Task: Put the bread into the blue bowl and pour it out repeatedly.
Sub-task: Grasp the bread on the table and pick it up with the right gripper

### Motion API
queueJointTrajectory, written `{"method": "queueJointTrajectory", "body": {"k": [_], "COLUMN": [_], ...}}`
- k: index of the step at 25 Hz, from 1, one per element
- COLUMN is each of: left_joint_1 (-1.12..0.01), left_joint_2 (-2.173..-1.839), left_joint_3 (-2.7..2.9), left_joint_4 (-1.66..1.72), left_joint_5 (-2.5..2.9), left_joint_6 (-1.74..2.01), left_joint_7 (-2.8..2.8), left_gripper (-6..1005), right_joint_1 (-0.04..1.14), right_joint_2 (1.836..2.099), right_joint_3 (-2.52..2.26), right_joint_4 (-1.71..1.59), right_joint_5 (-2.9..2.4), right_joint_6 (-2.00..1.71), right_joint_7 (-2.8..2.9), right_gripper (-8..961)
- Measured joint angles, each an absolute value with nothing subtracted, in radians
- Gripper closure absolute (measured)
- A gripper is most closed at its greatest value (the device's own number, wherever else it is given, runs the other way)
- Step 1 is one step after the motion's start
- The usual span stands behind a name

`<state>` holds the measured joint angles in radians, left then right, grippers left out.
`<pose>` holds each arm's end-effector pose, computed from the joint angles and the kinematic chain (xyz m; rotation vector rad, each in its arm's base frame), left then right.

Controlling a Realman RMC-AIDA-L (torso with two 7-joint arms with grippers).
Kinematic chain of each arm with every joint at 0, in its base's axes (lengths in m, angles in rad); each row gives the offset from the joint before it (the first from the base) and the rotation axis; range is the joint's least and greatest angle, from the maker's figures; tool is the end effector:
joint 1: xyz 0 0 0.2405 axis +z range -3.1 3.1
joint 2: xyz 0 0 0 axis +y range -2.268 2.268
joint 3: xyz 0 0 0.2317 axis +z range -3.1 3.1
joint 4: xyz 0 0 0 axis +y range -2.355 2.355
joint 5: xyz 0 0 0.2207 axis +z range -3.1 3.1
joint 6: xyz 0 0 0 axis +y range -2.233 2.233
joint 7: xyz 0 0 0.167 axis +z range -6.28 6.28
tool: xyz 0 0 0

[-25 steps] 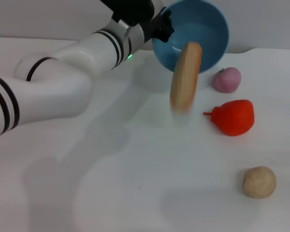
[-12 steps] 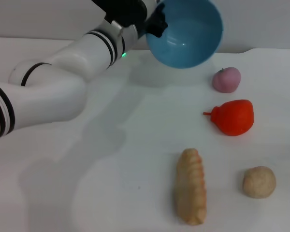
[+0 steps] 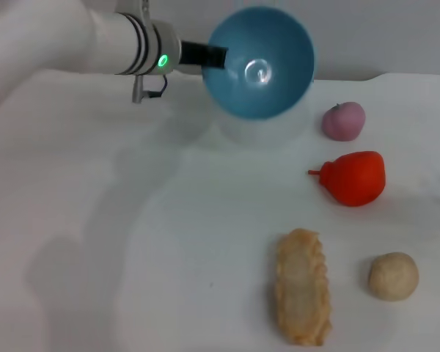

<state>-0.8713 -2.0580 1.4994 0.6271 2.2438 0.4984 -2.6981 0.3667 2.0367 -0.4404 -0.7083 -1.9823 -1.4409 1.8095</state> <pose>-0.1655 0.4752 -0.0649 -2.1400 -1.0748 -0.2062 0.3306 0.3231 0.0633 -2.0936 1.3333 0.8164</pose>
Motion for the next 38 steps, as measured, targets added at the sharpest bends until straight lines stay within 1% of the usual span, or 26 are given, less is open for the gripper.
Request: {"method": "queueJointTrajectory", "body": {"k": [2, 3, 9, 13, 16, 25, 38], "left_joint_1": [-0.877, -0.873, -0.828, -0.799, -0.764, -0.703, -0.695], "left_joint_2": [-2.056, -2.052, -2.05, -2.052, -2.054, -2.057, -2.06], "left_joint_3": [1.455, 1.36, 1.266, 1.141, 1.087, 1.057, 1.075], "left_joint_4": [0.63, 0.656, 0.718, 0.722, 0.726, 0.741, 0.755], "left_joint_5": [2.252, 2.294, 2.424, 2.449, 2.445, 2.411, 2.364], "left_joint_6": [0.563, 0.7, 0.916, 1.052, 1.078, 1.095, 1.083], "left_joint_7": [-2.7, -2.73, -2.869, -2.876, -2.876, -2.877, -2.868], "left_gripper": [1001, 1001, 1000, 1000, 1000, 1001, 1001], "right_joint_1": [0.401, 0.422, 0.518, 0.573, 0.6, 0.627, 0.643], "right_joint_2": [2.027, 2.023, 2.03, 2.03, 2.033, 2.064, 2.072], "right_joint_3": [-0.513, -0.55, -0.688, -0.764, -0.826, -0.982, -1.102], "right_joint_4": [-0.746, -0.776, -0.934, -0.96, -0.963, -0.948, -0.78], "right_joint_5": [-2.039, -2.082, -2.251, -2.287, -2.31, -2.385, -2.384], "right_joint_6": [-1.441, -1.443, -1.518, -1.563, -1.571, -1.571, -1.477], "right_joint_7": [1.907, 1.975, 2.204, 2.257, 2.275, 2.364, 2.392], "right_gripper": [448, 448, 448, 448, 448, 449, 448]}}
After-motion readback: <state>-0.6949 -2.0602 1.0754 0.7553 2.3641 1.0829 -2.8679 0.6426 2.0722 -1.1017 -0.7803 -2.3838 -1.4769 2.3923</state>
